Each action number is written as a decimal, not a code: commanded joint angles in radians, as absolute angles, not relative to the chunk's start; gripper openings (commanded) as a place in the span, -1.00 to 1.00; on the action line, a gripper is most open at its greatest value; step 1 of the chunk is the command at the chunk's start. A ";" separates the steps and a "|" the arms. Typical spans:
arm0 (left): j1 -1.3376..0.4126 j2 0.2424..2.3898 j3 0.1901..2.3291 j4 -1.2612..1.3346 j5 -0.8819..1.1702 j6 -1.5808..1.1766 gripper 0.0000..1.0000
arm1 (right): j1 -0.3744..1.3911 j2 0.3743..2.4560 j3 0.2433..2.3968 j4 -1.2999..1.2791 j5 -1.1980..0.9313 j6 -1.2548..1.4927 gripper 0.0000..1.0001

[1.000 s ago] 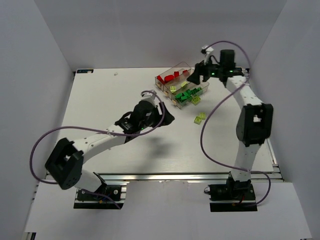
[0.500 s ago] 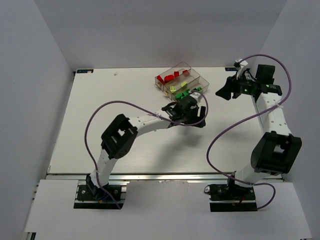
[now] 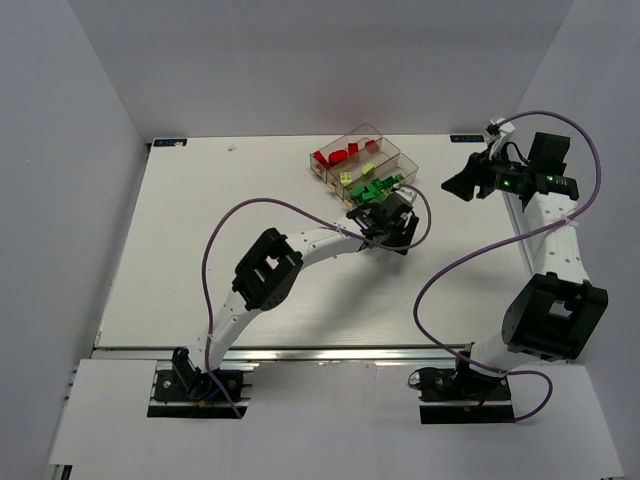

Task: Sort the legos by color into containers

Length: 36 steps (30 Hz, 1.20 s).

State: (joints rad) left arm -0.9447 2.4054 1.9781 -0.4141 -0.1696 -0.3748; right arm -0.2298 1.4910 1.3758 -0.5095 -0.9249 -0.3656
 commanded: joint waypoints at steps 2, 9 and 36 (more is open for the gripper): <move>-0.948 2.393 2.032 -0.416 -0.213 -0.328 0.66 | -0.238 1.470 1.362 -0.468 -0.969 -0.338 0.21; -0.950 2.439 2.063 -0.407 -0.160 -0.302 0.60 | -0.242 1.468 1.359 -0.459 -0.974 -0.324 0.22; -0.823 2.178 2.023 -0.328 -0.121 -0.379 -0.78 | -0.249 1.463 1.310 -0.483 -0.966 -0.408 -0.82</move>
